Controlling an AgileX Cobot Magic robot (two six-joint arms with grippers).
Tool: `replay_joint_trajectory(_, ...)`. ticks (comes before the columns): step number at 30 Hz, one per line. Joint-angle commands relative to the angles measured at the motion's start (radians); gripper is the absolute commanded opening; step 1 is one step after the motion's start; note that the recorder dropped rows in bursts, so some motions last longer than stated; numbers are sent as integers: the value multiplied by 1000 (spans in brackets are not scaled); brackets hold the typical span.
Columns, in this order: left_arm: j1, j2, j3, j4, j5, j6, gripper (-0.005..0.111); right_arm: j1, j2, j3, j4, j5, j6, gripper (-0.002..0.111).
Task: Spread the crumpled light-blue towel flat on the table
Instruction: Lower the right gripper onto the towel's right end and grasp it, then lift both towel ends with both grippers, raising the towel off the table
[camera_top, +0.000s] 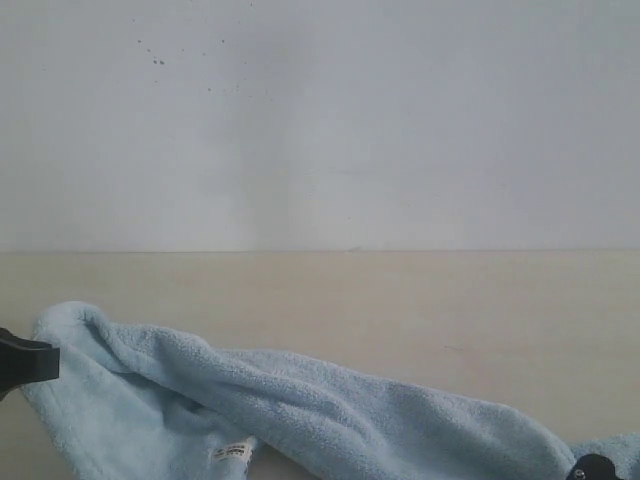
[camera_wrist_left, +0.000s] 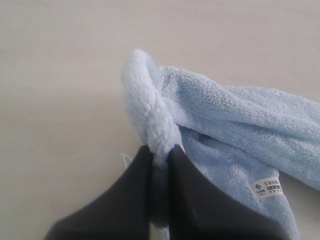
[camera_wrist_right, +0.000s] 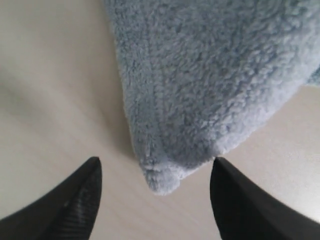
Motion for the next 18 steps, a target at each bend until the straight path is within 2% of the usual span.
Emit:
replay_joint_trajectory(1, 1, -8, 2, 3, -7, 0, 4, 1, 21, 4, -7, -22, 10, 59)
replay_joint_trajectory(3, 1, -8, 2, 3, -9, 0, 4, 1, 27, 4, -7, -23, 10, 56)
replay_joint_trajectory(9, 1, -8, 2, 3, -32, 0, 4, 1, 27, 4, -7, -35, 10, 25)
replay_joint_trajectory(18, 1, -8, 2, 3, -40, 0, 4, 1, 22, -16, -19, -20, 31, 21)
